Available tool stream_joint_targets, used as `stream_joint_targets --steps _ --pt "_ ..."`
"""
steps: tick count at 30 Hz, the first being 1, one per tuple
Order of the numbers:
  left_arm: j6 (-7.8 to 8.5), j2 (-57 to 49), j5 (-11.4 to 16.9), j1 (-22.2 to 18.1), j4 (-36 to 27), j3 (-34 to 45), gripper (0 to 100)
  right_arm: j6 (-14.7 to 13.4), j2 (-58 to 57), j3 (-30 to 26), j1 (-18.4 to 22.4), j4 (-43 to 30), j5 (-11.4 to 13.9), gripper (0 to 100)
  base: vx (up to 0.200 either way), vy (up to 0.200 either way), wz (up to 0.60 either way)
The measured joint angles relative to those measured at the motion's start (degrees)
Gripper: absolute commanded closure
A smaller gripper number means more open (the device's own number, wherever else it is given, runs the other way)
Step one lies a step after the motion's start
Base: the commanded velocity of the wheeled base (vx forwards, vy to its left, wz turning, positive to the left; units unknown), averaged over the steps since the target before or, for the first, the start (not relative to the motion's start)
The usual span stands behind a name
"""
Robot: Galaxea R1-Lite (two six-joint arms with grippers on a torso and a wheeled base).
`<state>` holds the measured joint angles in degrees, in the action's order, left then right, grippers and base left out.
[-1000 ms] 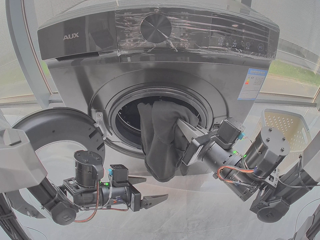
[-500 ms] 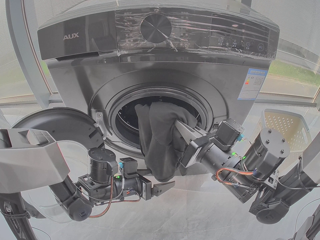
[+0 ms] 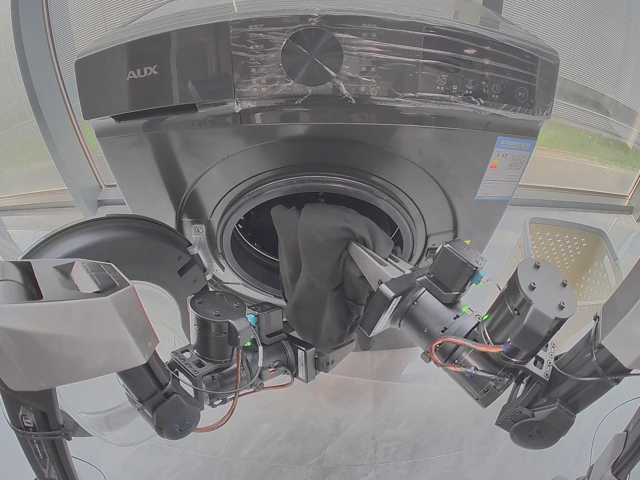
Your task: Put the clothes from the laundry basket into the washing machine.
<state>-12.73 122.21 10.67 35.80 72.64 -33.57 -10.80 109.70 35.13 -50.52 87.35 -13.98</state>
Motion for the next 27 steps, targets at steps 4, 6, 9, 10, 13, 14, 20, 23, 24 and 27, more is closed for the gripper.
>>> stream_joint_targets --steps 4,6,9,10,13,14,20,23,24,27 --pt "0.22 0.1 -0.7 0.1 0.7 -0.1 100 0.0 0.0 -0.2 0.1 0.0 0.0 100 0.000 0.000 0.00" --pt "0.24 0.0 -0.9 0.2 1.0 0.1 100 0.0 0.0 -0.4 0.4 0.2 0.0 100 0.000 0.000 0.00" --pt "0.26 -0.9 -0.9 1.0 1.6 1.2 100 0.0 0.2 -0.5 0.8 0.4 -0.1 100 0.000 0.000 0.00" --pt "0.28 -1.4 -0.9 1.3 1.9 1.7 100 0.0 0.2 -0.6 0.9 0.4 -0.1 100 0.000 0.000 0.00" --pt "0.30 -3.5 -0.9 2.6 2.5 3.7 100 0.0 0.5 -0.6 1.5 0.4 -0.1 100 0.000 0.000 0.00" --pt "0.30 -4.4 -0.7 3.0 2.7 4.5 100 0.0 0.6 -0.6 1.7 0.4 -0.1 100 0.000 0.000 0.00" --pt "0.28 -11.0 0.0 5.3 3.0 9.1 100 -0.2 1.6 -0.5 2.9 0.4 -0.3 0 0.000 0.000 0.00" --pt "0.12 -14.7 1.0 6.3 3.1 11.1 100 -0.7 2.1 -0.5 3.3 0.5 -0.4 0 0.000 0.000 0.00" --pt "0.04 -15.8 1.3 6.5 3.1 11.5 100 -0.8 2.2 -0.5 3.3 0.5 -0.4 0 0.000 0.000 0.00" --pt "-0.38 -19.4 2.5 6.8 3.1 12.3 100 -1.4 2.5 -1.3 3.5 0.0 -0.4 0 0.000 0.000 0.00"
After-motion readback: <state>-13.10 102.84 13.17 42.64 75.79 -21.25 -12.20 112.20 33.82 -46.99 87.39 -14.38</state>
